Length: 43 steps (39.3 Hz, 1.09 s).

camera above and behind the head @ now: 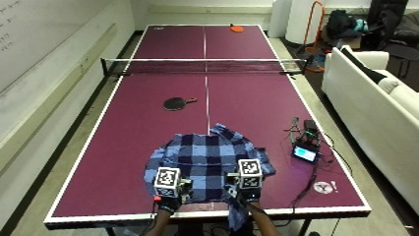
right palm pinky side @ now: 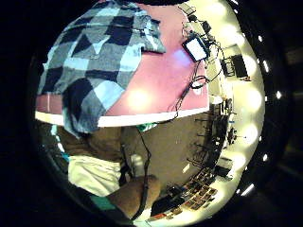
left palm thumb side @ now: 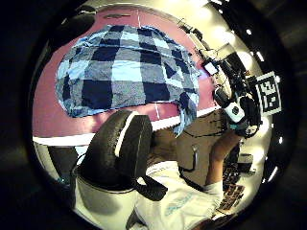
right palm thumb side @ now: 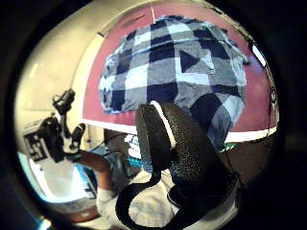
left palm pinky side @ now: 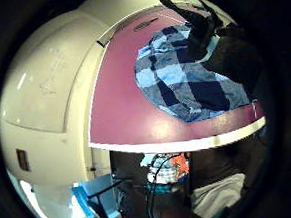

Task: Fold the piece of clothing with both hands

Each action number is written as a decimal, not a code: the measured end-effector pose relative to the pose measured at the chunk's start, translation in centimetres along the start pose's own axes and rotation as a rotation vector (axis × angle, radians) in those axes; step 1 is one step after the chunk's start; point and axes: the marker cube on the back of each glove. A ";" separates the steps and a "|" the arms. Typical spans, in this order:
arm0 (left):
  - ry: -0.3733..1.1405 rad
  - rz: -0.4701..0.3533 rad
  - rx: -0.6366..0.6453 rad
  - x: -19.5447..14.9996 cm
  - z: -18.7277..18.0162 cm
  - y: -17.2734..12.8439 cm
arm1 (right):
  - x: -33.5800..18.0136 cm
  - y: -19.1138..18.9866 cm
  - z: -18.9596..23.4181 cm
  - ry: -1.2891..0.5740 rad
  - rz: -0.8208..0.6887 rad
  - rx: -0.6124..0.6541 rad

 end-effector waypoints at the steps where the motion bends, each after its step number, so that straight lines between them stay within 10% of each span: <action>1: -0.002 0.000 0.001 -0.1 0.1 -0.1 | 0.0 0.0 0.0 0.003 0.002 0.000; 26: -0.020 -0.001 -0.036 -0.4 2.5 -0.6 | 0.9 -0.4 2.3 0.029 0.039 0.004; 43: -0.082 0.014 -0.244 -2.1 11.8 -0.4 | 0.2 -0.2 9.7 0.066 -0.045 -0.189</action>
